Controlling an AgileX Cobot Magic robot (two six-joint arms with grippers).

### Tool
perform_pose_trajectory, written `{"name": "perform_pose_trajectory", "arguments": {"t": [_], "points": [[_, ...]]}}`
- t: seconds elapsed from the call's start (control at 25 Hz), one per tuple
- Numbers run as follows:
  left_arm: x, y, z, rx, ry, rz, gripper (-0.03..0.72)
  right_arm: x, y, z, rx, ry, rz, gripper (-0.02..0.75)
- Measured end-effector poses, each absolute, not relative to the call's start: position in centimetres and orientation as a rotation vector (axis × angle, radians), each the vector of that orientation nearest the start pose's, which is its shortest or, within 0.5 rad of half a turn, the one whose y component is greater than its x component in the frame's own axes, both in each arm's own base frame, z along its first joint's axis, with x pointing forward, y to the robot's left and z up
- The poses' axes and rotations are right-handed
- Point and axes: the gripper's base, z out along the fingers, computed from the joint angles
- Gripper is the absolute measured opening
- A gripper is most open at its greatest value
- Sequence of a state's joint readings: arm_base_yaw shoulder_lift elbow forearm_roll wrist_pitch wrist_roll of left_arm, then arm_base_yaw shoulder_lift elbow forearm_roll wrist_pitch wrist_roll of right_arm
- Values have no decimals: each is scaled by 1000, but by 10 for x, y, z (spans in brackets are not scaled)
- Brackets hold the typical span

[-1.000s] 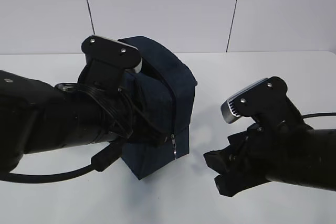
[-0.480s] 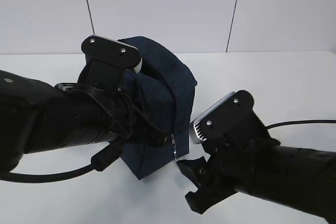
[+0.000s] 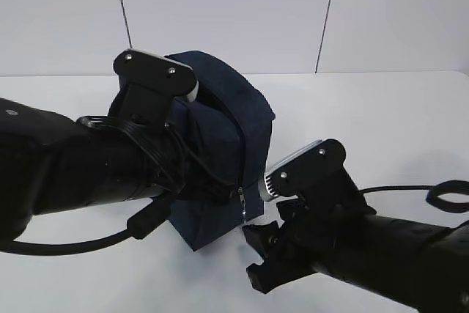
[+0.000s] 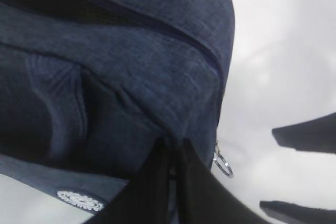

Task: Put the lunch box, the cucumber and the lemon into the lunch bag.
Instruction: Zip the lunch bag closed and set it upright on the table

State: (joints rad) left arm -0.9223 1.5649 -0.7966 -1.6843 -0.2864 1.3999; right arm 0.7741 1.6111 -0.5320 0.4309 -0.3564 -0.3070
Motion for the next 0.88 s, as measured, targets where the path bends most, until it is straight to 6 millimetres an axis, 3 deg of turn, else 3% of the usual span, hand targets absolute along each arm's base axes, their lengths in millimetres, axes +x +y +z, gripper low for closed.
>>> {"name": "perform_pose_trajectory", "arguments": {"t": [0.12, 0.88], "points": [[208, -233, 208, 565, 2200, -322, -7, 207, 186, 139, -675, 2182, 328, 452], [208, -233, 208, 565, 2200, -322, -7, 212, 195, 124, -694, 2110, 371, 430]]}}
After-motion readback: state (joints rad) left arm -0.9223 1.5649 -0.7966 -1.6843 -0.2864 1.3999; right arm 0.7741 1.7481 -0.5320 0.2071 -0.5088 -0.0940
